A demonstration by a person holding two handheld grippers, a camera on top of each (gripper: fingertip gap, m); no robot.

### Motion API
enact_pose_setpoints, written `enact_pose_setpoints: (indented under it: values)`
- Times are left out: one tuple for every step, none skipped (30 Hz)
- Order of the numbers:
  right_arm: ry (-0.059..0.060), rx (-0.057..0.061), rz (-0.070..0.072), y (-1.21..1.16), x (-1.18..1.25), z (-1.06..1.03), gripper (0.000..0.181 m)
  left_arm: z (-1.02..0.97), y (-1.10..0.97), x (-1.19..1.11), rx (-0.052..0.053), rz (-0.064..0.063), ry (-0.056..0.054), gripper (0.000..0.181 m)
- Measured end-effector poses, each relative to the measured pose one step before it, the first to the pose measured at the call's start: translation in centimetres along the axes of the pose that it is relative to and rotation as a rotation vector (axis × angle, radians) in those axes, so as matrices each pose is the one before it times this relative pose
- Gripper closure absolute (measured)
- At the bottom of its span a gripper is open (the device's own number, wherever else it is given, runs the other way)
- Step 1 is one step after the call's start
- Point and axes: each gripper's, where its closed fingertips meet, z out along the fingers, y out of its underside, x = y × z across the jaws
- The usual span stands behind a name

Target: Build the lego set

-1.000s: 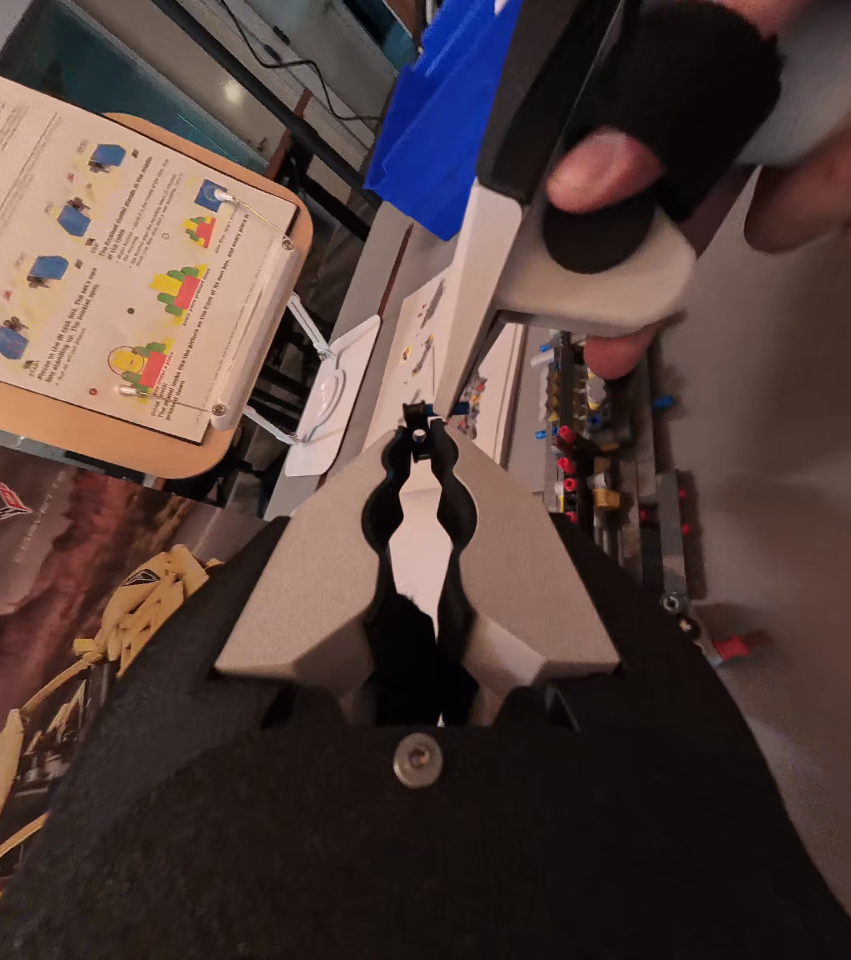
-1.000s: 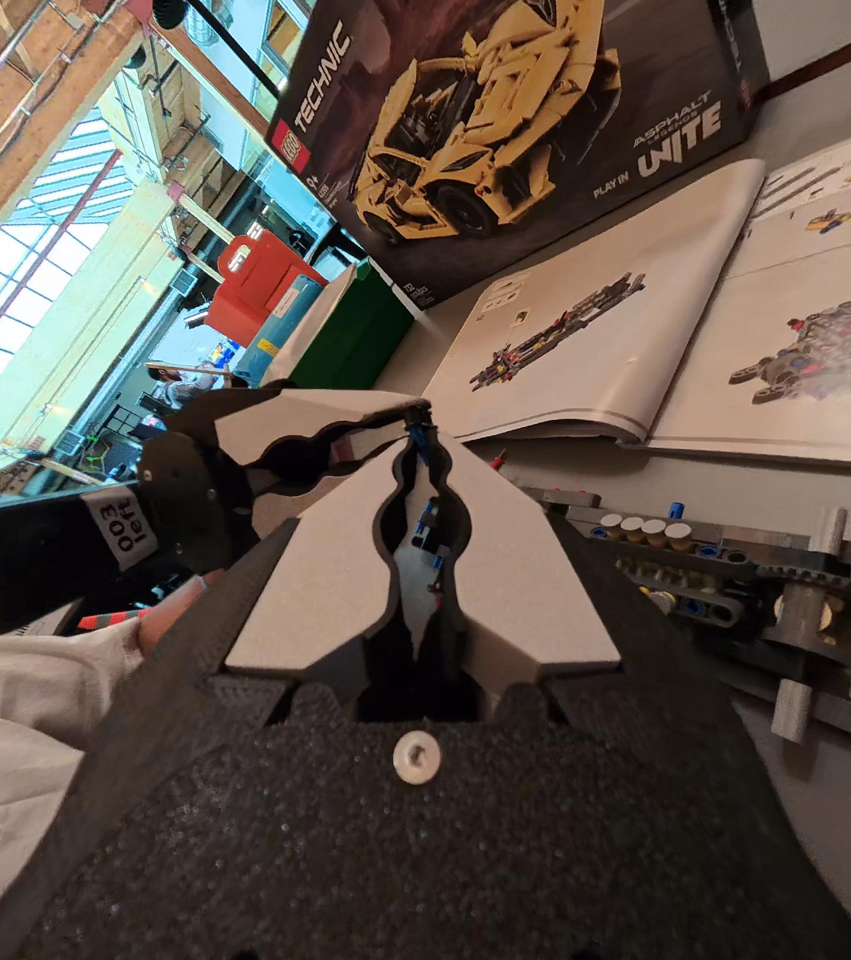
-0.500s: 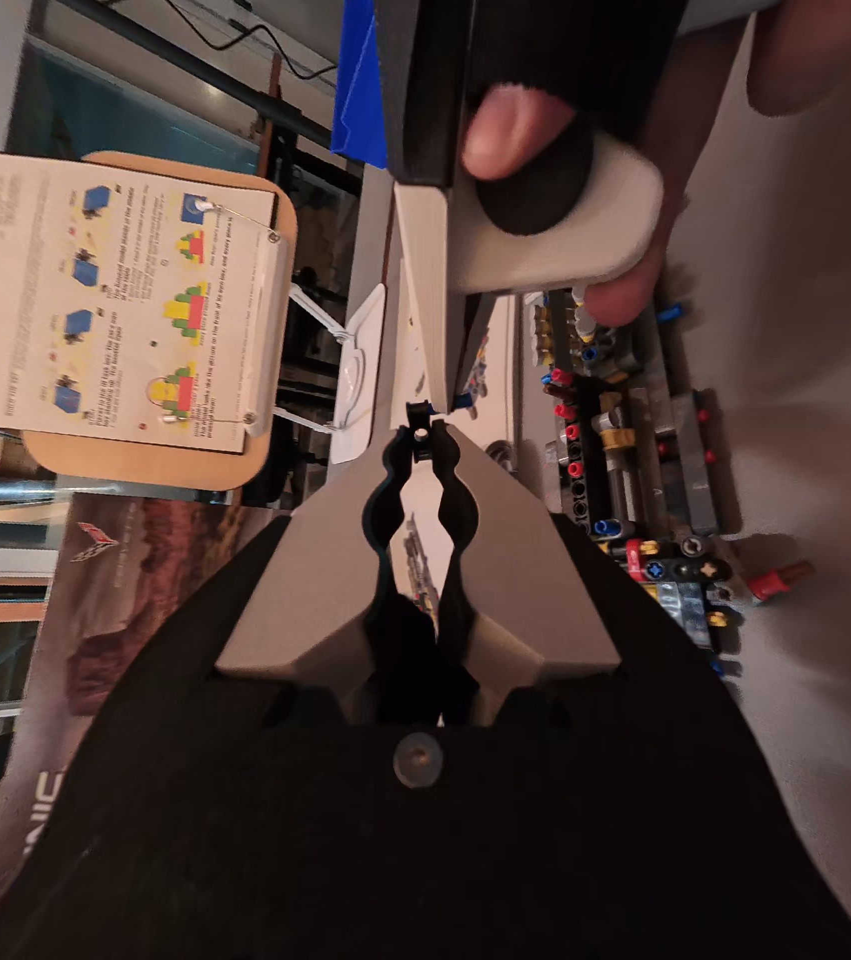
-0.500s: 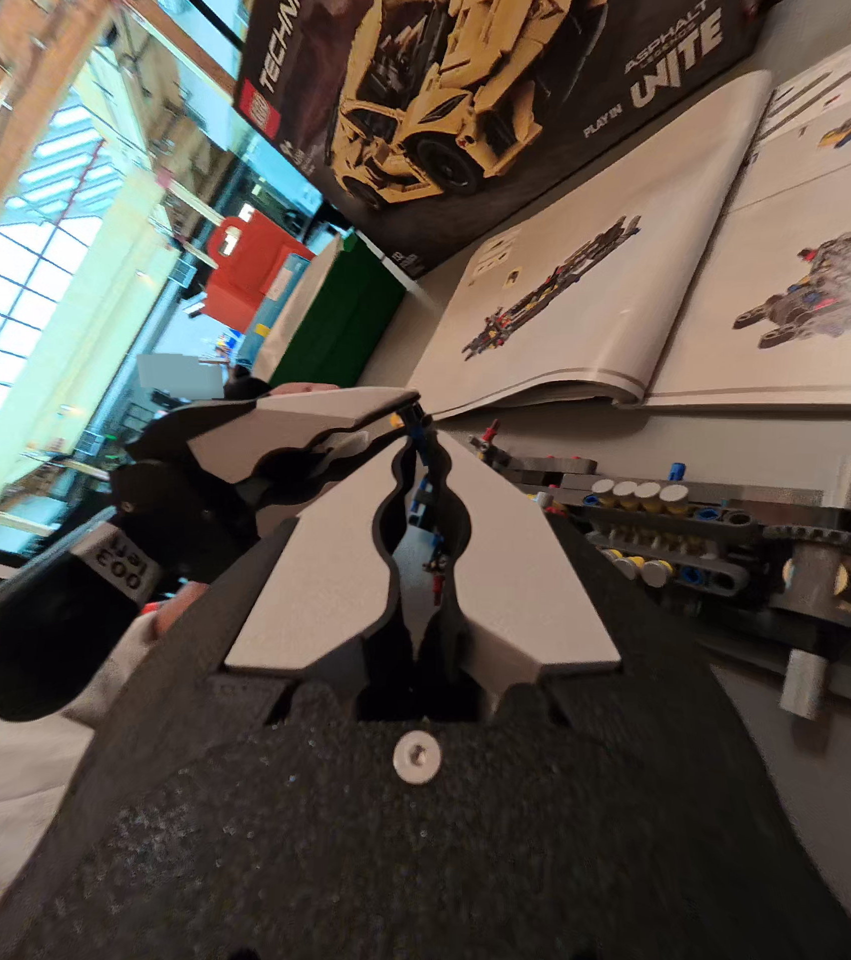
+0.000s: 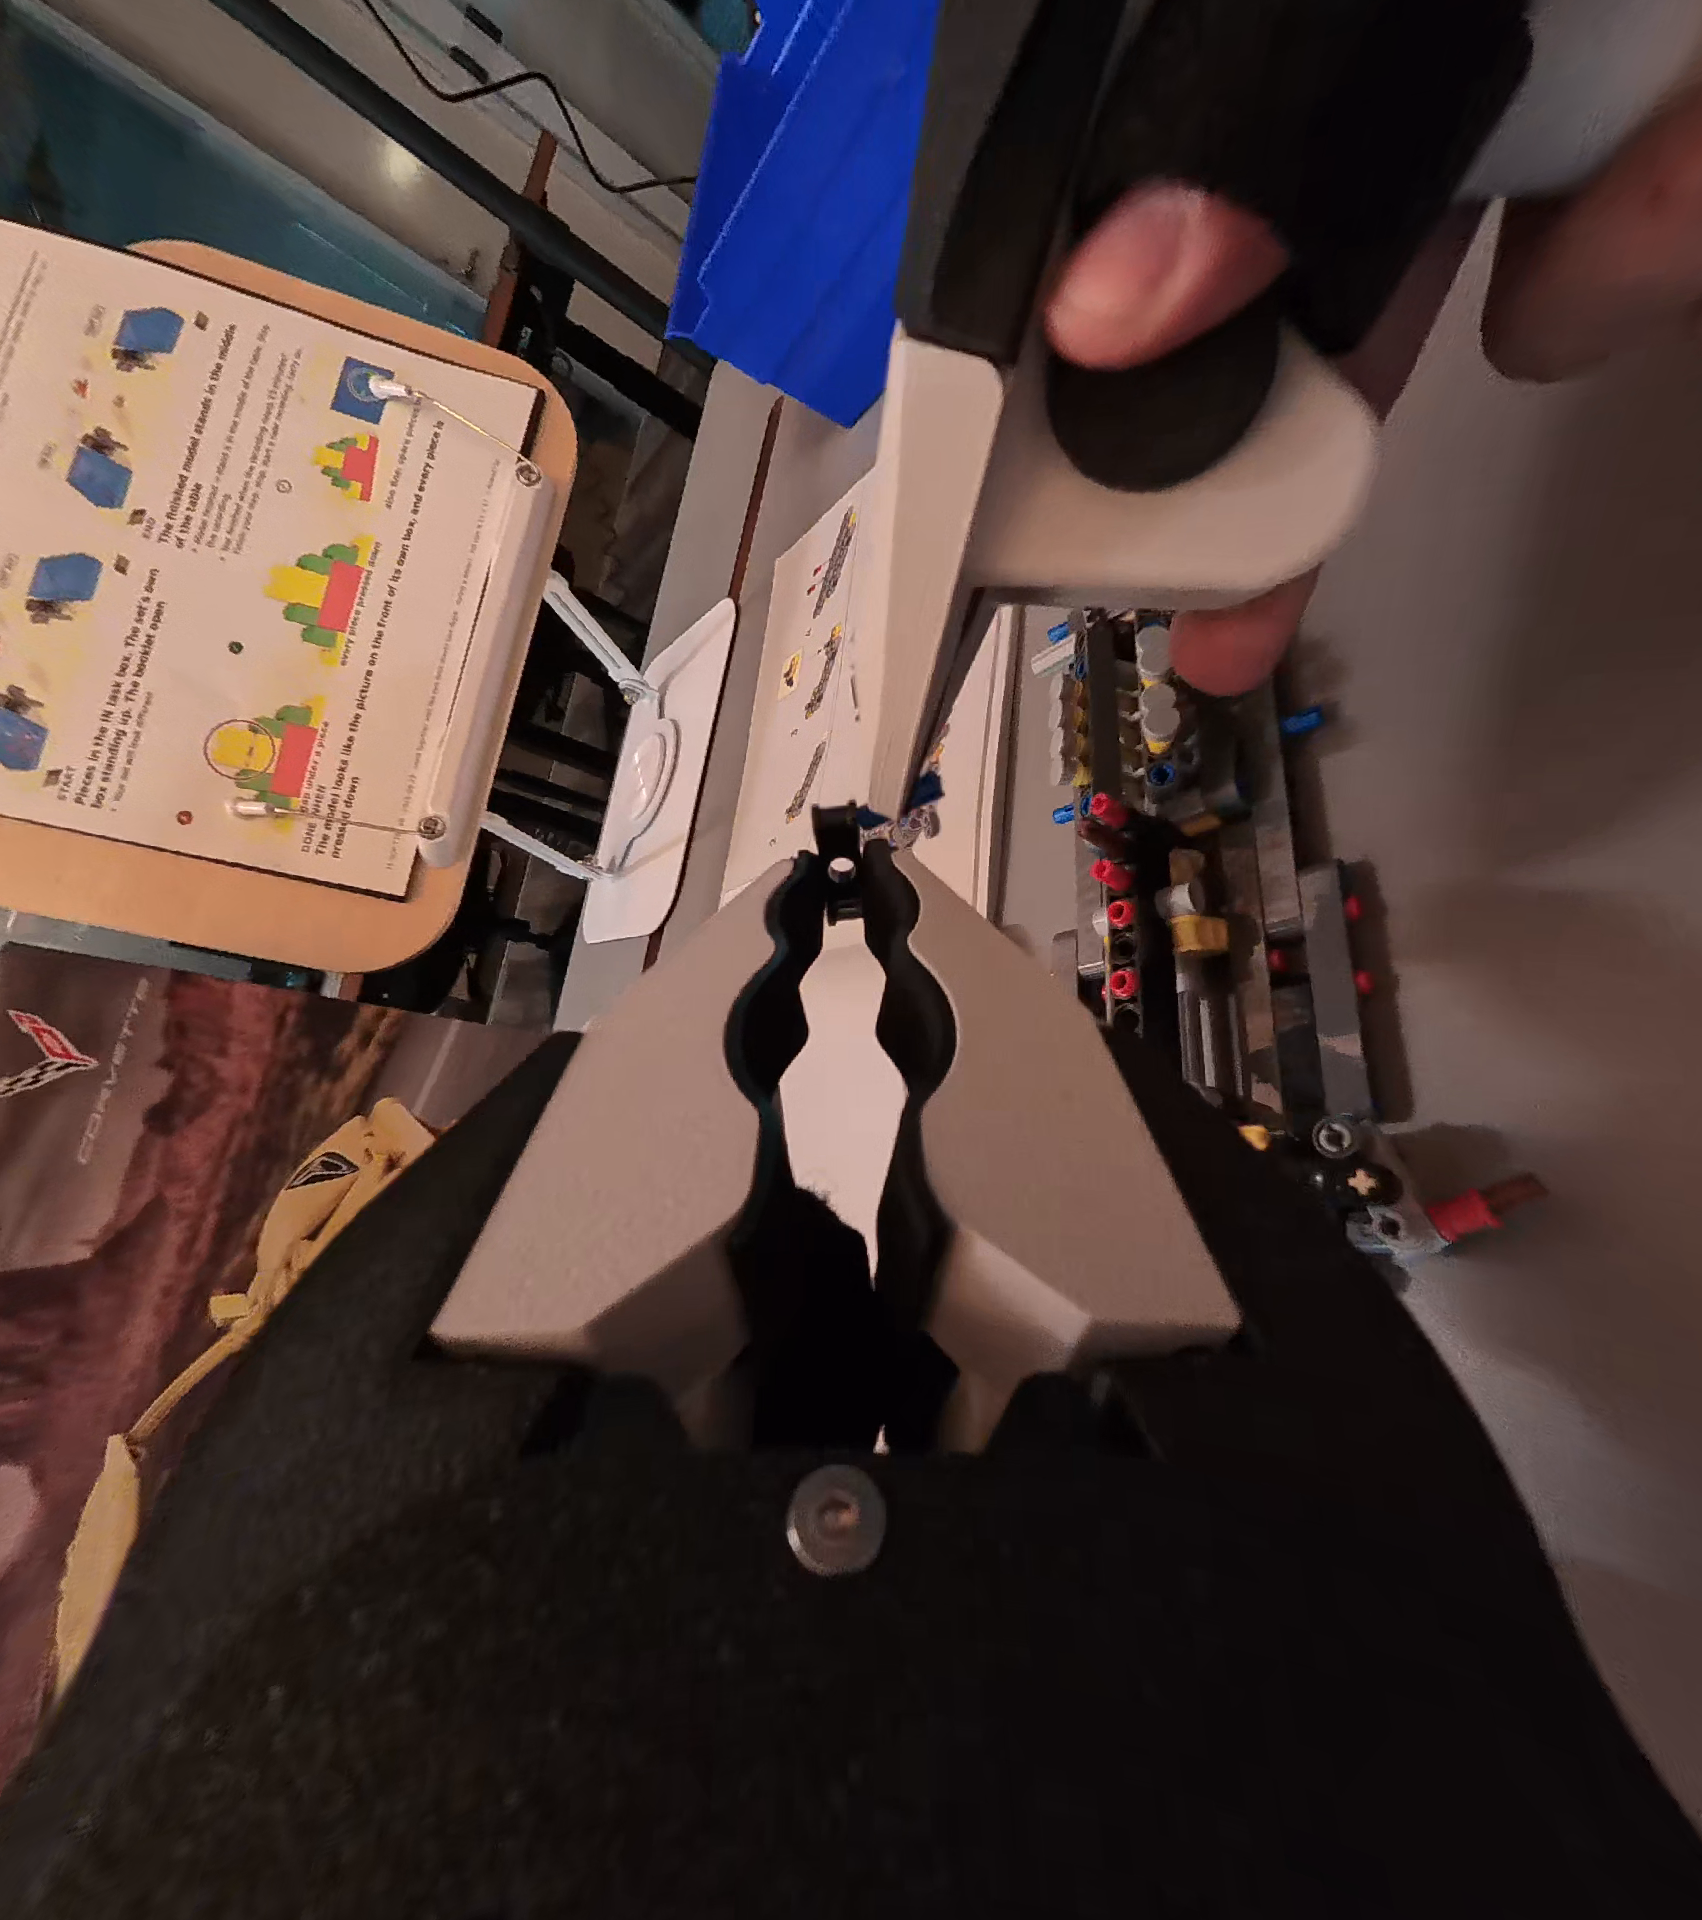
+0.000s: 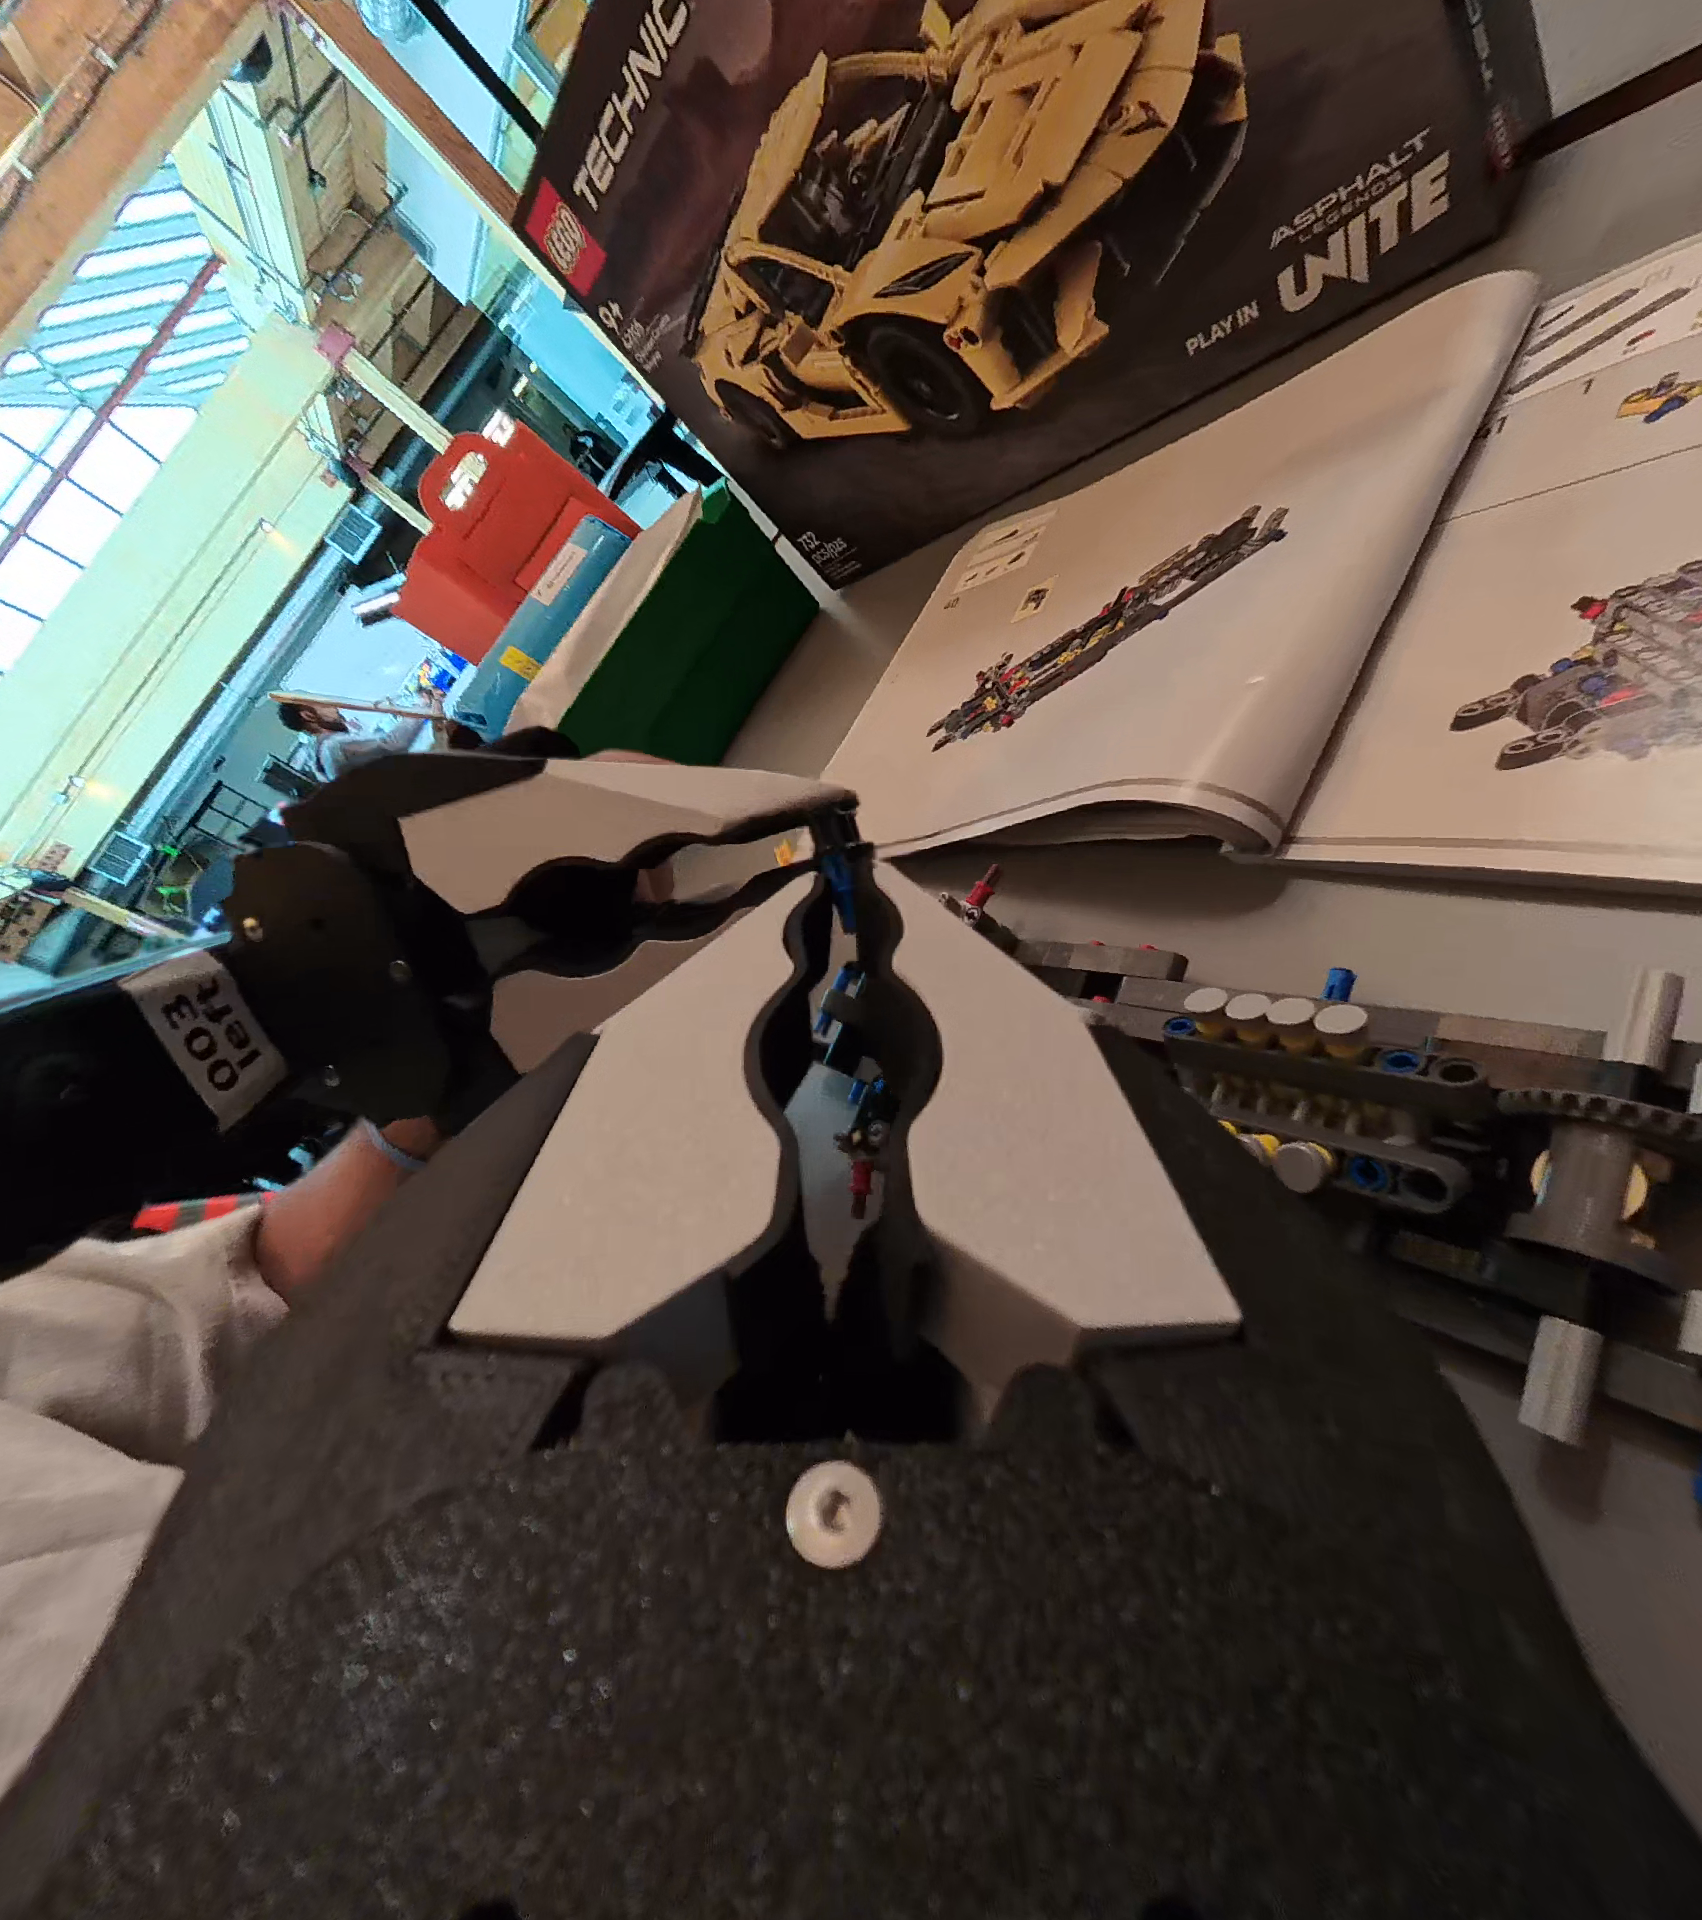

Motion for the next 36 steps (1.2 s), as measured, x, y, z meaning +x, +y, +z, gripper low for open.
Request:
enact_pose_setpoints:
  values:
    - [0.0023, -0.0228, -0.0162, 0.262, 0.025, -0.043, 0.179, 0.042, -0.038, 0.157, 0.0029, -0.0009, 0.0052, 0.175]
    - [-0.0075, -0.0076, -0.0209, 0.054, -0.142, -0.194, 0.178, 0.067, 0.004, 0.083, 0.0049, -0.014, 0.0062, 0.175]
    - [-0.0094, 0.0095, -0.037, -0.156, -0.198, -0.335, 0.178, 0.067, 0.045, 0.041, 0.004, -0.0189, 0.0089, 0.175]
    - [-0.0006, -0.0048, -0.0506, 0.059, -0.045, -0.408, 0.178, 0.029, 0.047, -0.095, 0.0051, -0.0227, 0.0018, 0.175]
    - [-0.017, 0.0001, -0.0537, -0.012, -0.247, -0.434, 0.178, -0.005, -0.006, 0.03, 0.0079, -0.0241, 0.012, 0.175]
    - [-0.0333, 0.011, -0.0281, -0.183, -0.428, -0.406, 0.178, -0.058, -0.207, 0.227, 0.0183, -0.0277, 0.024, 0.175]
    - [-0.0293, 0.0014, 0.0022, -0.146, -0.328, -0.313, 0.178, -0.083, -0.377, 0.167, 0.0237, -0.0254, 0.0166, 0.175]
    - [-0.0086, -0.0015, 0.018, -0.173, -0.009, -0.252, 0.178, -0.083, -0.393, 0.193, 0.019, -0.0147, 0.0144, 0.175]
    - [0.0113, 0.0067, 0.0143, -0.239, 0.255, -0.201, 0.178, -0.069, -0.394, 0.166, 0.0169, -0.0063, 0.0069, 0.175]
    - [0.0068, 0.003, 0.0064, -0.154, 0.154, -0.121, 0.178, 0.0, -0.269, 0.231, 0.0094, -0.003, 0.0071, 0.175]
    - [-0.0129, 0.0212, 0.015, -0.338, -0.125, -0.093, 0.178, 0.074, -0.113, 0.418, 0.0007, 0.0019, 0.0163, 0.175]
    - [-0.0226, 0.0234, 0.0315, -0.331, -0.204, -0.036, 0.178, 0.099, -0.107, 0.379, 0.0012, 0.0104, 0.0086, 0.175]
    - [-0.0093, -0.0032, 0.0314, 0.104, 0.033, 0.11, 0.178, 0.07, -0.168, 0.265, 0.005, 0.0147, -0.0009, 0.175]
    - [0.0072, -0.0195, 0.0142, 0.432, 0.28, 0.206, 0.178, 0.058, -0.169, 0.143, 0.0038, 0.0098, -0.0034, 0.175]
    - [0.0041, -0.0166, -0.0015, 0.456, 0.169, 0.25, 0.178, 0.063, -0.038, -0.029, -0.0031, 0.0028, -0.0072, 0.175]
    - [-0.0049, -0.0022, -0.0014, 0.258, -0.017, 0.189, 0.178, 0.101, 0.217, -0.021, -0.0129, 0.0023, -0.0033, 0.175]
    - [0.0079, -0.0047, -0.0001, 0.198, 0.163, 0.122, 0.178, 0.079, 0.241, 0.095, -0.0095, 0.0039, 0.0047, 0.175]
    - [0.0211, -0.002, -0.0182, 0.109, 0.267, 0.053, 0.178, 0.071, 0.198, 0.063, -0.0072, 0.002, 0.002, 0.175]
    - [0.0188, -0.0017, -0.0304, 0.064, 0.131, 0.083, 0.178, 0.059, 0.098, 0.093, -0.006, 0.0001, 0.0043, 0.175]
    - [0.0076, -0.0042, -0.0272, 0.082, -0.073, 0.14, 0.178, 0.031, -0.065, 0.109, 0.0012, -0.003, 0.0062, 0.175]
    - [0.0025, -0.0109, -0.0207, 0.154, -0.149, 0.196, 0.177, 0.003, -0.135, 0.169, 0.0043, -0.0036, 0.0085, 0.175]
    - [0.0153, -0.0033, -0.0238, 0.026, 0.092, 0.08, 0.177, 0.022, 0.075, 0.019, -0.0071, 0.0054, -0.002, 0.175]
    - [0.0098, -0.0106, -0.0252, 0.117, 0.081, 0.043, 0.178, 0.029, 0.149, -0.006, -0.0091, 0.0196, -0.0071, 0.176]
    - [0.0072, -0.014, -0.0161, 0.138, 0.09, 0.017, 0.177, 0.045, 0.13, 0.054, -0.0103, 0.022, -0.0057, 0.176]
    - [0.009, -0.0153, -0.019, 0.164, 0.082, 0.034, 0.177, 0.043, 0.114, 0.081, -0.0113, 0.0209, -0.0044, 0.175]
    - [0.0082, -0.0083, -0.0226, 0.073, 0.048, 0.009, 0.177, 0.015, 0.07, 0.018, -0.0084, 0.0243, -0.0106, 0.175]
    - [0.0047, -0.0089, -0.0171, 0.063, 0.003, 0.01, 0.177, 0.005, 0.051, -0.004, -0.0071, 0.0273, -0.0116, 0.175]
    - [0.0019, -0.0102, -0.0141, 0.074, 0.013, 0.004, 0.177, 0.003, 0.044, 0.004, -0.0058, 0.0232, -0.0087, 0.175]
    - [-0.0023, -0.0065, -0.0083, 0.029, 0.008, -0.001, 0.177, -0.002, 0.005, -0.001, -0.0036, 0.0157, -0.0072, 0.175]
    - [-0.0092, -0.0023, 0.0015, 0.0, -0.034, -0.011, 0.177, -0.031, -0.026, -0.022, -0.0003, 0.011, -0.0065, 0.175]
    - [-0.0151, 0.0012, 0.0099, -0.033, -0.072, -0.031, 0.177, -0.057, -0.06, -0.058, 0.0033, 0.0071, -0.0048, 0.175]
    - [-0.019, 0.0078, 0.0165, -0.113, -0.114, -0.031, 0.177, -0.069, -0.099, -0.09, 0.0071, -0.0003, -0.0041, 0.176]
    - [-0.0193, 0.0077, 0.0194, -0.099, -0.11, -0.038, 0.177, -0.07, -0.112, -0.081, 0.0076, -0.0055, -0.0011, 0.175]
    - [-0.0167, 0.0053, 0.0186, -0.073, -0.097, -0.041, 0.177, -0.057, -0.1, -0.058, 0.0075, -0.0069, -0.0001, 0.176]
    - [-0.0191, 0.0101, 0.0245, -0.144, -0.131, -0.08, 0.178, -0.056, -0.157, -0.102, 0.0115, -0.0088, -0.0031, 0.175]
    - [-0.0228, 0.0143, 0.0281, -0.225, -0.184, -0.14, 0.178, -0.081, -0.221, -0.149, 0.0153, -0.0149, -0.0033, 0.175]
